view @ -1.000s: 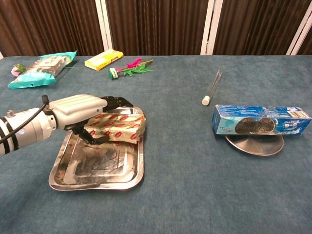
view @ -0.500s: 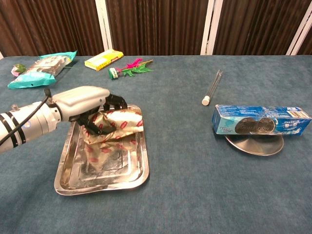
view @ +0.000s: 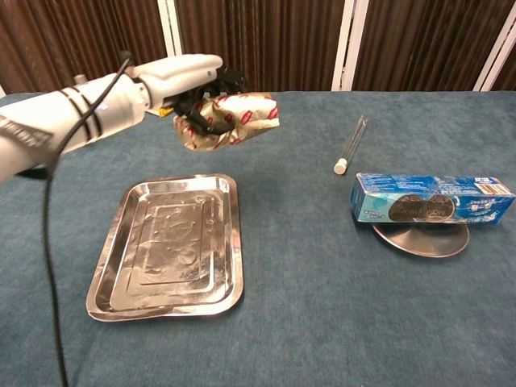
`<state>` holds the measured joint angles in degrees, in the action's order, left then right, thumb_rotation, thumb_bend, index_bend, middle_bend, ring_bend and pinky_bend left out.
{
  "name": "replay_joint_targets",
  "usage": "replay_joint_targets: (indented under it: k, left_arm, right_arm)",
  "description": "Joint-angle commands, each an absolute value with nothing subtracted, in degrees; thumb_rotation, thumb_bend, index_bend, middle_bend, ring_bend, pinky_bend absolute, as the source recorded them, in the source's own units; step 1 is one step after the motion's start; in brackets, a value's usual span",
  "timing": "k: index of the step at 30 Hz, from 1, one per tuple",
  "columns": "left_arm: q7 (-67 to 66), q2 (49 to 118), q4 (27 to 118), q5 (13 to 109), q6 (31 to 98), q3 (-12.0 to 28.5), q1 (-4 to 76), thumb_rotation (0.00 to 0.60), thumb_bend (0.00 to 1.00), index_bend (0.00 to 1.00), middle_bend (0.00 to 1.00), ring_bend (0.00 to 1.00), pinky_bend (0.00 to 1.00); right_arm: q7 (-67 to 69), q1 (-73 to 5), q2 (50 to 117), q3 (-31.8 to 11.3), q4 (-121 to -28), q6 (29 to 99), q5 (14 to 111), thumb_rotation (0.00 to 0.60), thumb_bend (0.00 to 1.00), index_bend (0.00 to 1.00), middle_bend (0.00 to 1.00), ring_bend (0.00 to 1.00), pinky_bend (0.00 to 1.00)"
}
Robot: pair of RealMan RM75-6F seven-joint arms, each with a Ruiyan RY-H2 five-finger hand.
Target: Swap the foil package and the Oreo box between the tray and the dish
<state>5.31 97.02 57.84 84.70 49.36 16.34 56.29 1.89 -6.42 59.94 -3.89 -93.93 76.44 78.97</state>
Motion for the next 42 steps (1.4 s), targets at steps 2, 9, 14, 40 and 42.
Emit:
replay_joint_targets:
  k: [2,9,14,40,42]
  left_arm:
    - [13.2,106.4,38.1,82.0,39.7,19.4,67.8,0.6,0.41,0.47,0.55,0.51,0.61]
    - [22.1,115.5,21.3,84.2,35.4,15.5,73.7,0.6,0.4,0.33,0.43,0.35,0.36]
    - [25.8,118.2,17.6,84.9,35.8,13.6,74.6,0.6,0.39,0.06,0.15,0.1,0.07]
    - [-23.2,75.8,97.6,87.0,79.7,-7.6,33.0,0.6,0.37,0.0,0.0,0.0,0.0]
    - [-21.2,75.1,97.2,87.9,81.9,-8.9,30.4,0.6,0.37,0.0,0.0,0.0,0.0]
  right_arm:
    - [0.6,-8.2,60.7,-5.3,-92.6,73.0,75.2,0.6,0.12,0.0,0.0,0.0,0.0]
    - [0.4,-9.2,61.2,-7.3,-91.0,70.8,70.3,0.6,0.12,0.0,0.0,0.0,0.0]
    - [1.4,-9.3,60.8,-7.4,-90.7,70.2,70.0,0.6,0.12,0.0,0.0,0.0,0.0]
    - [1.7,-20.3,66.9,-7.9,-90.7,64.5,85.2,0.6,0.17,0.09,0.05,0.0,0.04]
    - [-1.4,-22.7,67.2,-8.6,-91.9,61.4,84.1,0.6,0.18,0.1,0.07,0.0,0.04]
